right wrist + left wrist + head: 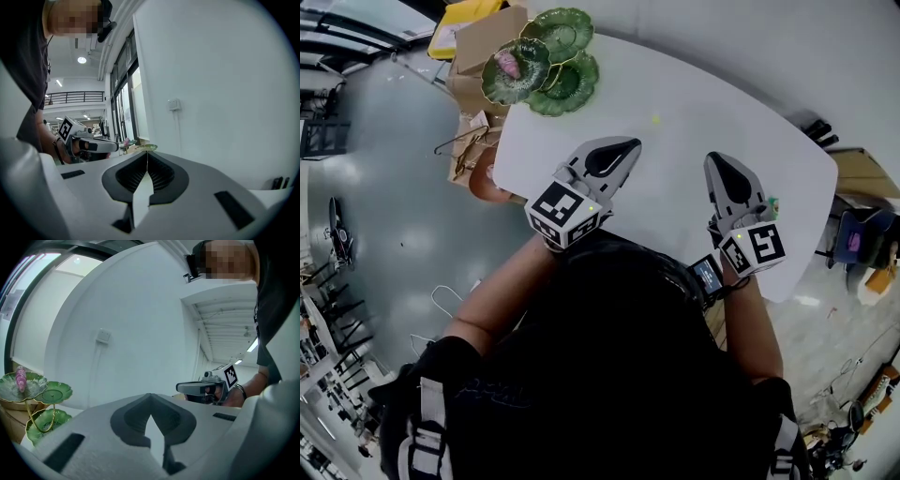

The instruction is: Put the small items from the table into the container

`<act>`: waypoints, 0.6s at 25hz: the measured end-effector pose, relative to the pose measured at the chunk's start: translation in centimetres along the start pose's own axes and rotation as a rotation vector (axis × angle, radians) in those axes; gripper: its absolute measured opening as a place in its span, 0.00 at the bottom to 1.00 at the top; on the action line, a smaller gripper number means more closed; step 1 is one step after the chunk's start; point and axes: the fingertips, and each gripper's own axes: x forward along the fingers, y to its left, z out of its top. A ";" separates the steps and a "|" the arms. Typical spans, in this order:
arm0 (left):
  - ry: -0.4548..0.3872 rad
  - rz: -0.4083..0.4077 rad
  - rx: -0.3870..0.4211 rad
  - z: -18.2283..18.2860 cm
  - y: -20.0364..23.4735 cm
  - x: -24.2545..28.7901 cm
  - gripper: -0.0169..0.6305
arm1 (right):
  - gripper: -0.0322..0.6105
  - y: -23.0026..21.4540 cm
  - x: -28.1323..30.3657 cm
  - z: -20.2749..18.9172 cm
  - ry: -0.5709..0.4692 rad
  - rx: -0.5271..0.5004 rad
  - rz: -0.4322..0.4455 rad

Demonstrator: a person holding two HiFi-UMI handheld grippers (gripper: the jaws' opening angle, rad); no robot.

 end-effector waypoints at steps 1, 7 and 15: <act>0.004 0.000 -0.002 -0.3 0.3 0.1 0.03 | 0.08 -0.1 0.2 -0.1 0.002 -0.003 -0.003; 0.034 0.004 -0.011 -2.3 2.5 0.4 0.03 | 0.08 -0.4 2.1 -2.5 0.051 -0.023 -0.019; 0.094 -0.011 -0.069 -6.2 6.1 1.3 0.03 | 0.08 -0.6 6.2 -6.1 0.124 0.005 -0.037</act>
